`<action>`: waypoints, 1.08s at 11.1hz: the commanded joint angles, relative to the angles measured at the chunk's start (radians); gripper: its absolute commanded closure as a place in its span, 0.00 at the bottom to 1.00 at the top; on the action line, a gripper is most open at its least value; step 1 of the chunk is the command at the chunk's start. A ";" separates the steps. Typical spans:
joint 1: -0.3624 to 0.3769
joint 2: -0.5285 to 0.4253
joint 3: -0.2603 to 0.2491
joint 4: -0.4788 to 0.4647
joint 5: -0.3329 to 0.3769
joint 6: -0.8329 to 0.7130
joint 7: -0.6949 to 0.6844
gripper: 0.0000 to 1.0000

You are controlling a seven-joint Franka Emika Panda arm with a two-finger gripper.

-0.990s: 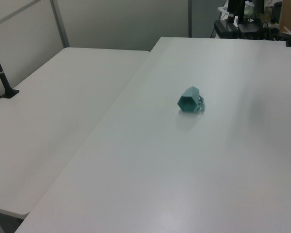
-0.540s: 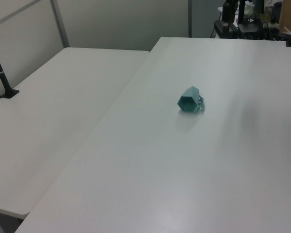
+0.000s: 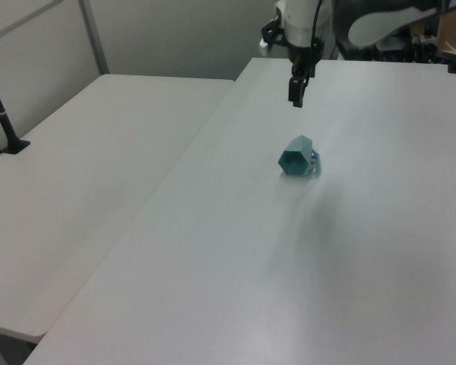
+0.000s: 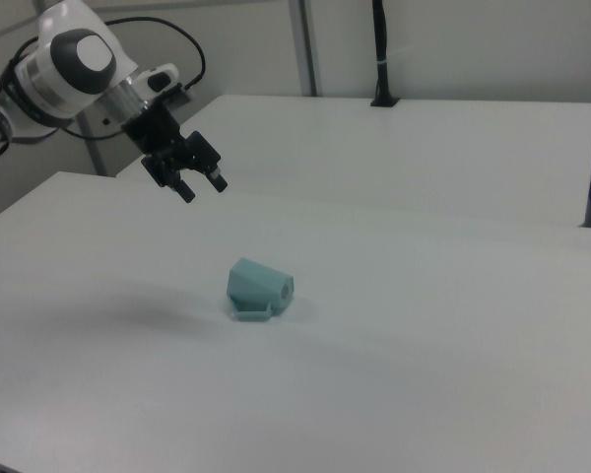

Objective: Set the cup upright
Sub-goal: 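Move the open gripper down toward the teal cup lying on its side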

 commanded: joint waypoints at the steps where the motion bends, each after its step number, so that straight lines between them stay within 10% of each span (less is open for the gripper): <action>1: 0.094 0.106 -0.013 0.024 -0.212 0.013 0.145 0.00; 12: 0.078 0.322 -0.013 -0.031 -0.378 0.036 0.276 0.00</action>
